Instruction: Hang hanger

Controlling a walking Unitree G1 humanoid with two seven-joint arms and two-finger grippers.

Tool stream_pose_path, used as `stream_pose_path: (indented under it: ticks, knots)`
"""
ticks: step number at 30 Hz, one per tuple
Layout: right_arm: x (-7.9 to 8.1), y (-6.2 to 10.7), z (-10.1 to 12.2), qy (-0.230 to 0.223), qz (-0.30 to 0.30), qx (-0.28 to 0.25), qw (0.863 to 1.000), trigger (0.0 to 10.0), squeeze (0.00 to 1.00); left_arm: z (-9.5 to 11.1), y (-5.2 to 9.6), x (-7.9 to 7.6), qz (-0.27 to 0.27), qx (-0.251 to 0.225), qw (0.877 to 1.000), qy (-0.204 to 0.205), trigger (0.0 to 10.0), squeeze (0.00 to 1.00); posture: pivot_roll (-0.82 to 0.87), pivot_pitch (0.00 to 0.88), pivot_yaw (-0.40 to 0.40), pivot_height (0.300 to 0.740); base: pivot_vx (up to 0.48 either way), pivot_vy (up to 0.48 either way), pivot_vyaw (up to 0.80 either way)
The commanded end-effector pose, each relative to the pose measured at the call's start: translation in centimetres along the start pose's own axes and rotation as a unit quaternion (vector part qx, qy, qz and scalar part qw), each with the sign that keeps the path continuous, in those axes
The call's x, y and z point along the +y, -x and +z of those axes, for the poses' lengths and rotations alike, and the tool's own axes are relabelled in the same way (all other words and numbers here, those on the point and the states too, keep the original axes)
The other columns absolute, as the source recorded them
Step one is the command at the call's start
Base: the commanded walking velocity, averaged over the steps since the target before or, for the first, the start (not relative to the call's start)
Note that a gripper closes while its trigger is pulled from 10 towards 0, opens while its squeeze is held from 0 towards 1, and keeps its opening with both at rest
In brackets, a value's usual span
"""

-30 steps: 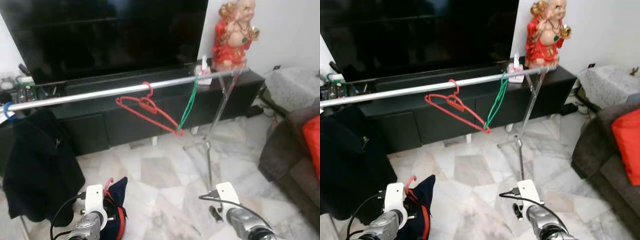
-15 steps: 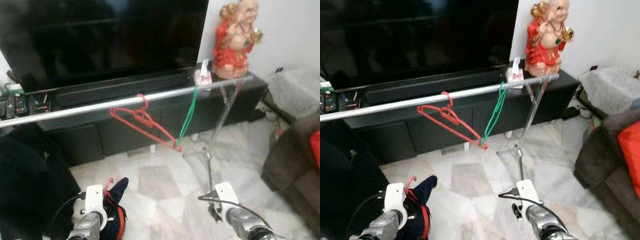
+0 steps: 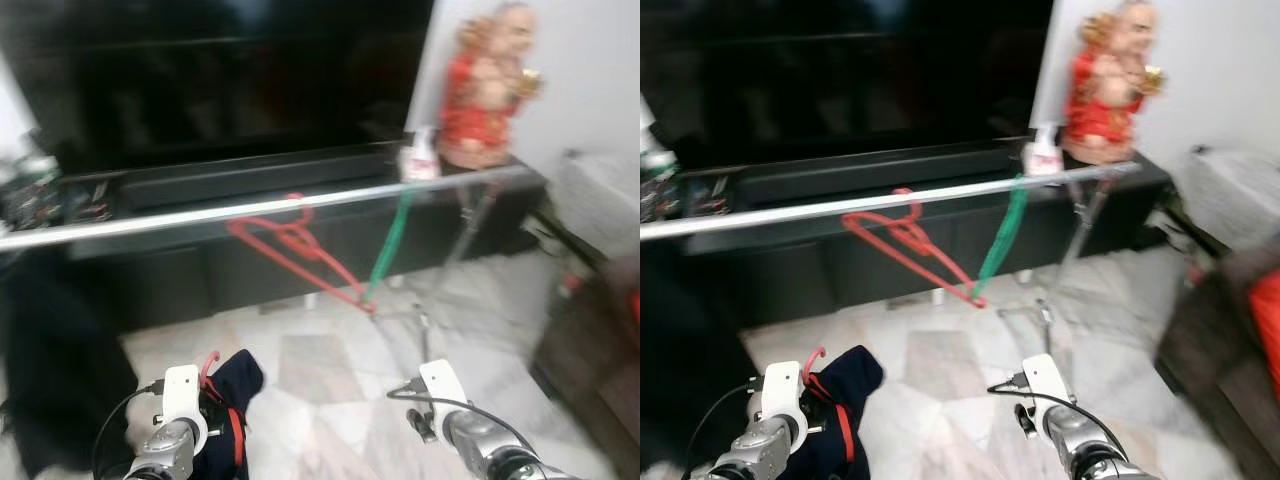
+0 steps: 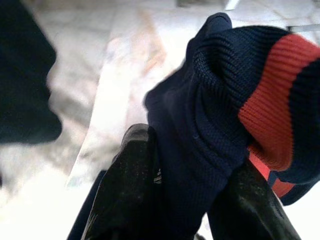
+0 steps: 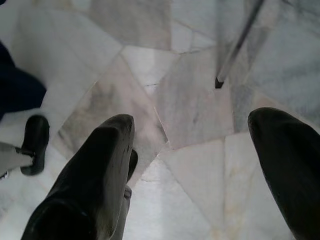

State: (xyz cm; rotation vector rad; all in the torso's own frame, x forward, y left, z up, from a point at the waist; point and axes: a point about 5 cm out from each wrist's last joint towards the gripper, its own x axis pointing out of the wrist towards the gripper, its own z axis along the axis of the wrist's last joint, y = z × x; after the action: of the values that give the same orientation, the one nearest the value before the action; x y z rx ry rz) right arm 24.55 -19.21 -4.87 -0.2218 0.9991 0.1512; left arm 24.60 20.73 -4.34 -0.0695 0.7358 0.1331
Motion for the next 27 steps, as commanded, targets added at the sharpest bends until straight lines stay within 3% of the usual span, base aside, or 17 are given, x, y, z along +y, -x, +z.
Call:
stream_pose_path:
  ticks: [1, 6, 9, 15, 27]
  knots:
    - [-0.09, 0.02, 0.24, 0.003, 0.000, -0.001, 1.000, 10.0, 0.00, -0.07, 0.02, 0.22, 0.005, 0.003, 1.000, -0.005, 10.0, 0.00, 0.02, 0.000, -0.056, 0.740, 0.000, 0.000, 0.80]
    - [0.01, 0.03, 0.19, 0.006, 0.013, 0.003, 1.000, 10.0, 0.00, 0.02, 0.03, 0.30, 0.014, -0.003, 1.000, -0.002, 10.0, 0.00, 0.02, 0.000, -0.059, 0.740, 0.000, 0.000, 0.80]
    - [0.25, 0.04, 0.21, 0.003, 0.037, 0.000, 0.999, 10.0, 0.00, 0.24, 0.07, 0.36, 0.025, -0.022, 0.999, 0.022, 10.0, 0.00, 0.02, 0.000, -0.067, 0.740, 0.000, 0.000, 0.26]
    - [0.12, 0.05, 0.17, 0.007, 0.033, 0.001, 0.999, 10.0, 0.00, 0.19, 0.05, 0.32, 0.022, -0.015, 1.000, -0.005, 10.0, 0.00, 0.02, 0.000, -0.069, 0.740, 0.000, 0.000, 0.00]
    - [0.23, 0.05, 0.20, 0.016, 0.040, 0.002, 0.999, 10.0, 0.00, 0.20, 0.06, 0.39, 0.022, -0.016, 1.000, -0.011, 10.0, 0.00, 0.02, 0.000, -0.064, 0.740, 0.000, -0.389, 0.00]
